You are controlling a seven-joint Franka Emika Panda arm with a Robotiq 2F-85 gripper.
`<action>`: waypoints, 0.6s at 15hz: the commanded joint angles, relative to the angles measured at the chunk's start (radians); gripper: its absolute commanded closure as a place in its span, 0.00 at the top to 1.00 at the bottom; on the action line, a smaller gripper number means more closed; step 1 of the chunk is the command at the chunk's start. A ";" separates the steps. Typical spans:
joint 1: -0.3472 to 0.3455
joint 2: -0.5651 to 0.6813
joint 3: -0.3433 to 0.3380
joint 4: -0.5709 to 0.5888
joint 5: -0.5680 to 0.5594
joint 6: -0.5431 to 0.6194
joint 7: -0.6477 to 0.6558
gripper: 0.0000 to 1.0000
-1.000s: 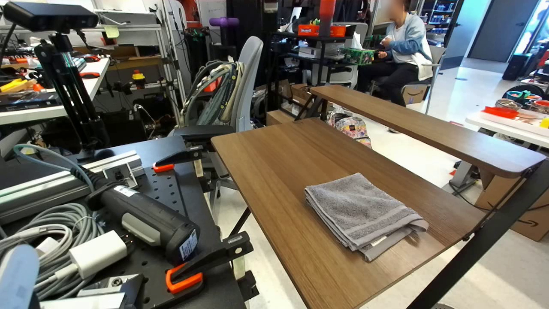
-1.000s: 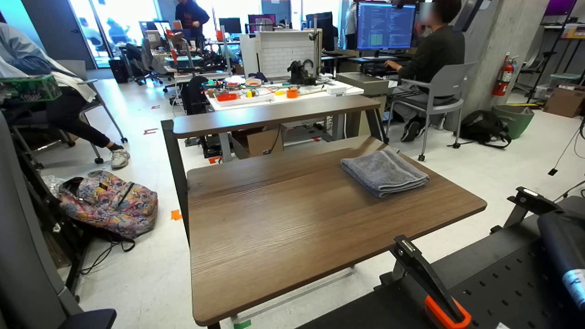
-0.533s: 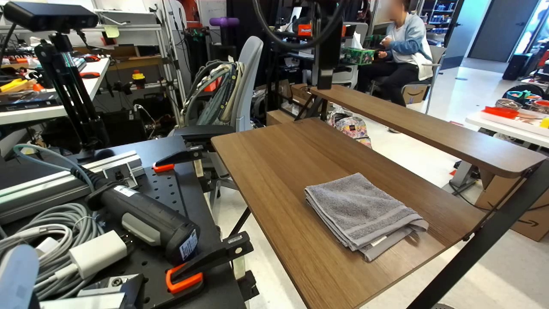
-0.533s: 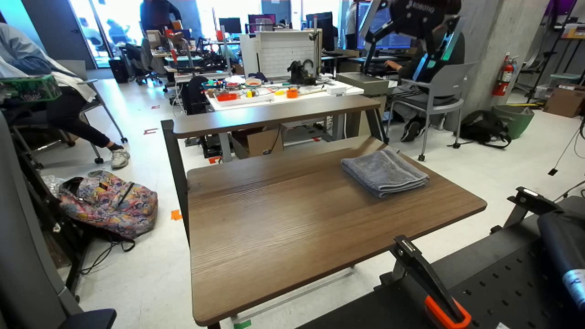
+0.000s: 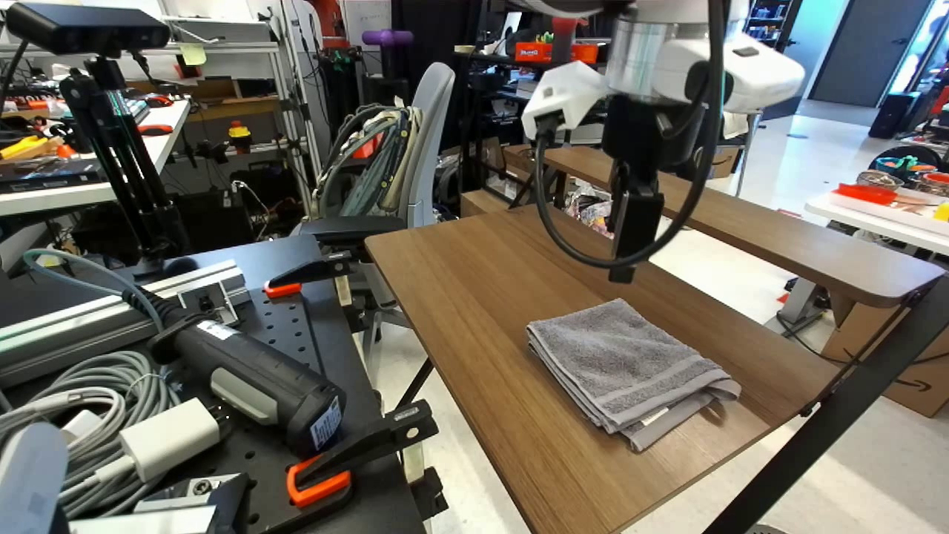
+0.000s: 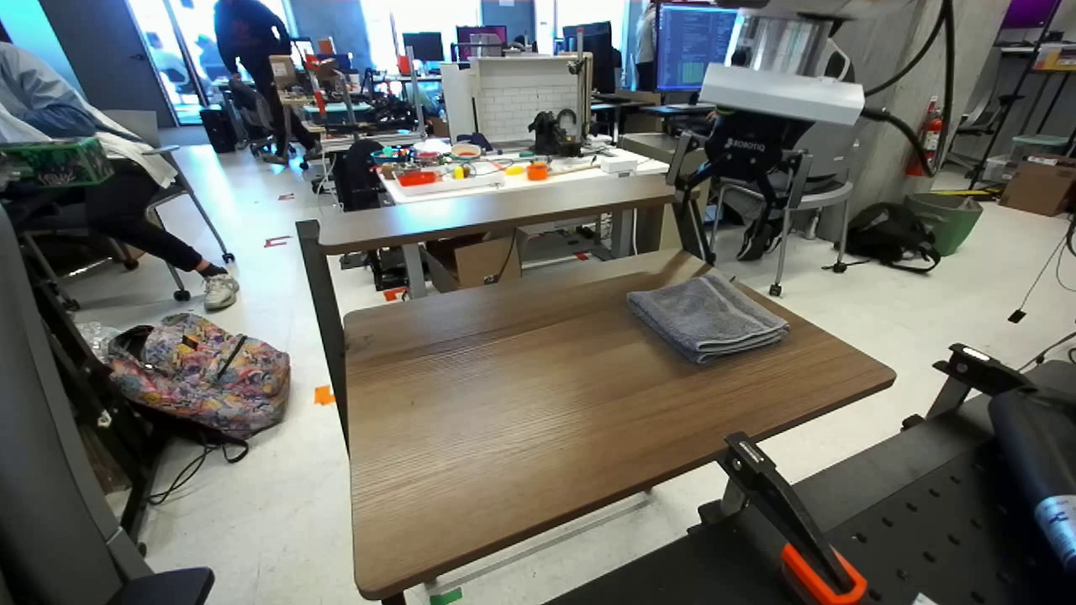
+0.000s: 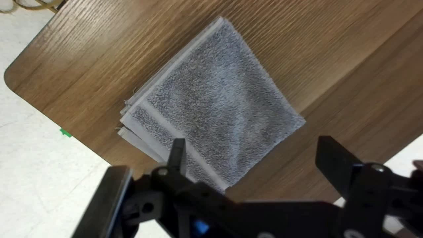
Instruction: Slide the towel to the left
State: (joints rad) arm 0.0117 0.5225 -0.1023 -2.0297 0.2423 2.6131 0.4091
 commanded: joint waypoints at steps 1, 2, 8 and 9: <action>0.002 0.150 -0.043 0.150 -0.039 -0.051 0.066 1.00; 0.003 0.182 -0.051 0.170 -0.044 -0.047 0.075 1.00; -0.004 0.335 -0.063 0.272 -0.039 -0.065 0.069 1.00; -0.001 0.352 -0.065 0.281 -0.040 -0.071 0.070 1.00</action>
State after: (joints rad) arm 0.0100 0.8111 -0.1593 -1.8206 0.2185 2.5941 0.4615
